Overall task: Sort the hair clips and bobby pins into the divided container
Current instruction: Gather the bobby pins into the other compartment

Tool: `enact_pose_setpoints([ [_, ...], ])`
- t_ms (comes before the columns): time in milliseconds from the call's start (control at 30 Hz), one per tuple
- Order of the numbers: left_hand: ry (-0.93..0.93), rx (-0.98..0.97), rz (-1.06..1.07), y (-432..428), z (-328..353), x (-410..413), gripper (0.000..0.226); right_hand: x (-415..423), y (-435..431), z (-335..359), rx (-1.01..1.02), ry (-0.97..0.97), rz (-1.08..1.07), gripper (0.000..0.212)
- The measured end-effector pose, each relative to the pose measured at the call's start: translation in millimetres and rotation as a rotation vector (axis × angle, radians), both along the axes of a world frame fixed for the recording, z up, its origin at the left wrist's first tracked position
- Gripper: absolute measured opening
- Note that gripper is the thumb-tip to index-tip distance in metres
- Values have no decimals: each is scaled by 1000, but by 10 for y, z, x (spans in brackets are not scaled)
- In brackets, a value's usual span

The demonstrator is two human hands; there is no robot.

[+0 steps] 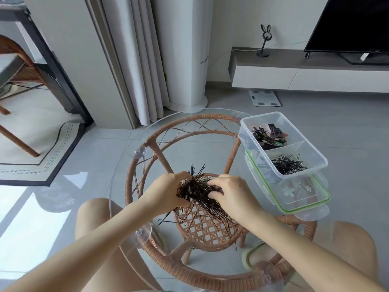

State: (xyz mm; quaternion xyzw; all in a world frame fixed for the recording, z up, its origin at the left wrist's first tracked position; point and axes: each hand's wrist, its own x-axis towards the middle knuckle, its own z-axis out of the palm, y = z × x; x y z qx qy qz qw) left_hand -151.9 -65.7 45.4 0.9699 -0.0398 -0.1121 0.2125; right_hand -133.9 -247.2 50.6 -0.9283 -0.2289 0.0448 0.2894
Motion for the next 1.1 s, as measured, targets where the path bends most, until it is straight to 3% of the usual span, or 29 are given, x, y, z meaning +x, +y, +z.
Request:
enact_pose_setpoints([
  [167, 5, -17, 115, 70, 27, 19, 46, 59, -105, 253, 35, 2, -47, 26],
  [433, -33, 52, 124, 90, 246, 58, 10, 223, -365, 642, 136, 65, -101, 17],
  [667, -75, 44, 115, 40, 555, 188, 16, 511, -894, 1006, 240, 158, -166, 16],
  [967, -119, 106, 30, -236, 916, 393, 16, 1157, -1453, 1062, -114, 434, -232, 4],
  [1100, -151, 107, -12, -397, 1020, 472, 16, 1259, -1366, 769, -278, 395, -143, 9],
])
